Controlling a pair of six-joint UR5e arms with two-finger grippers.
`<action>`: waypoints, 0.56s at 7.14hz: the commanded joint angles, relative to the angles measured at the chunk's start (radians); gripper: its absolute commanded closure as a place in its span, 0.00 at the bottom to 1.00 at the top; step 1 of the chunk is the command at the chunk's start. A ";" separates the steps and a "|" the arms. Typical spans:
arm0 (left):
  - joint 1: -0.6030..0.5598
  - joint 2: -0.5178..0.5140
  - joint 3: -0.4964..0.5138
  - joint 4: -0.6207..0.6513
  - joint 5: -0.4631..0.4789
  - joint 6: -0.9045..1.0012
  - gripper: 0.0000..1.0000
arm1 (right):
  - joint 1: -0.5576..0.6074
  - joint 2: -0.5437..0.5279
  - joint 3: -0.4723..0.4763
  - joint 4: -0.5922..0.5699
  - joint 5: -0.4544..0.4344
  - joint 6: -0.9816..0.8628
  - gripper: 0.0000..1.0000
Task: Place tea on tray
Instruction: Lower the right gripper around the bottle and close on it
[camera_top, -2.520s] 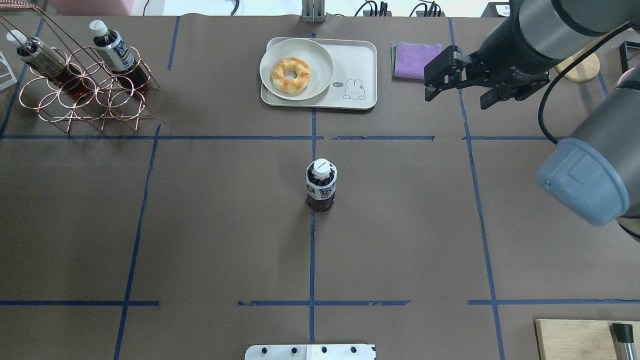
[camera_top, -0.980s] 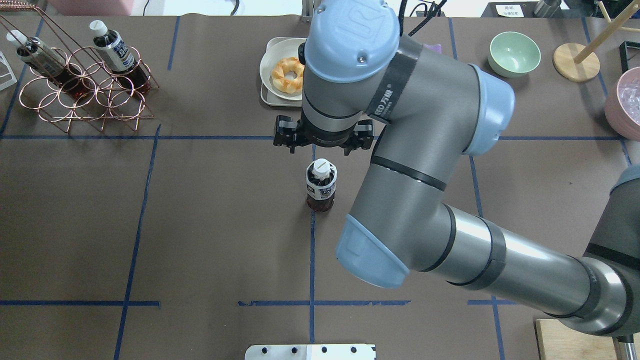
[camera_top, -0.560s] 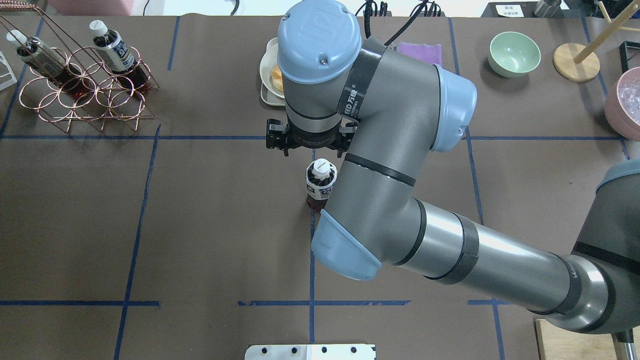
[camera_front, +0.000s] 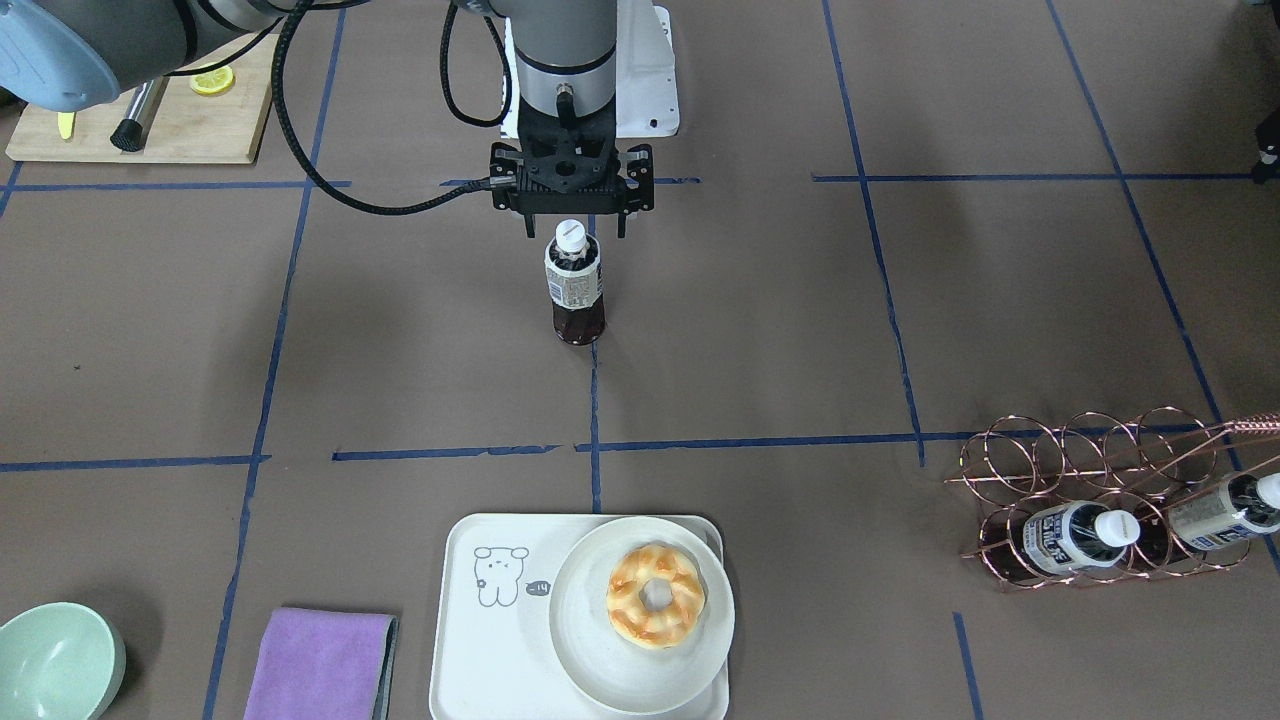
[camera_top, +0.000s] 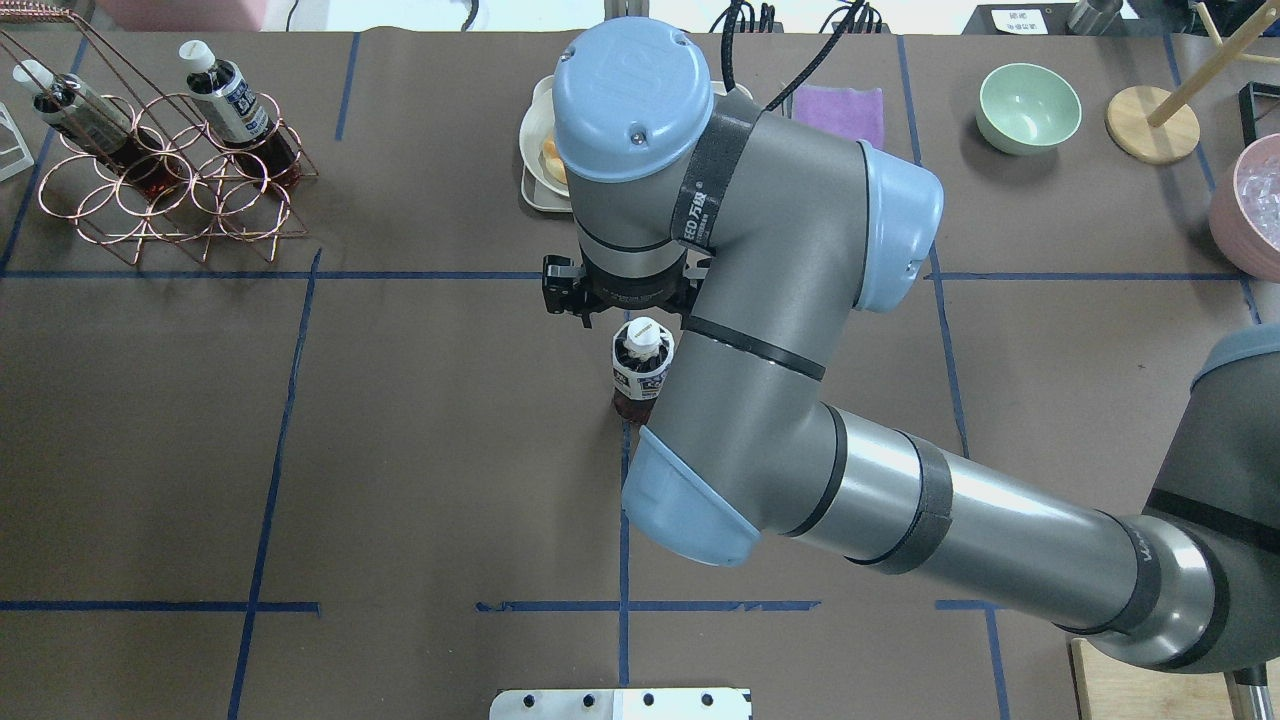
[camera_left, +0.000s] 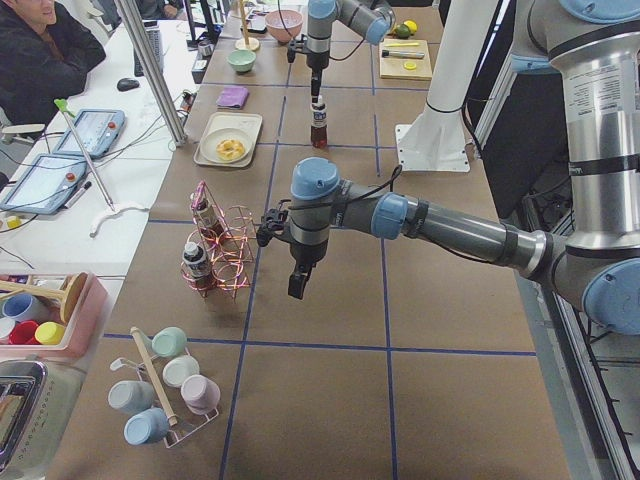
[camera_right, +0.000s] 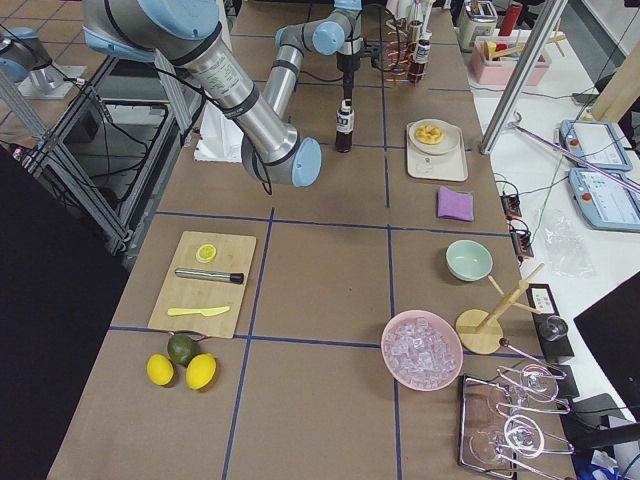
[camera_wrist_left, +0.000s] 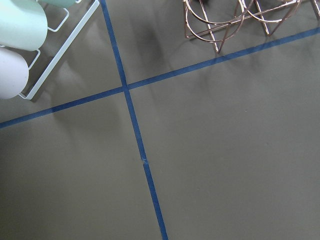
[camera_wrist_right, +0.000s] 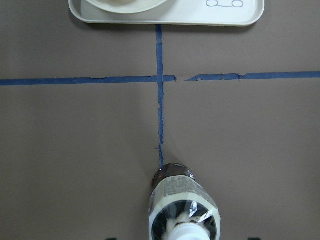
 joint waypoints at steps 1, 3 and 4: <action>0.000 0.000 0.000 0.000 0.000 0.000 0.00 | -0.006 -0.013 -0.003 -0.001 0.003 -0.003 0.25; 0.000 0.000 0.000 0.000 0.000 0.000 0.00 | -0.006 -0.024 -0.003 -0.001 0.005 -0.004 0.28; 0.000 0.000 -0.002 0.000 0.000 0.000 0.00 | -0.006 -0.024 -0.003 -0.001 0.006 -0.004 0.35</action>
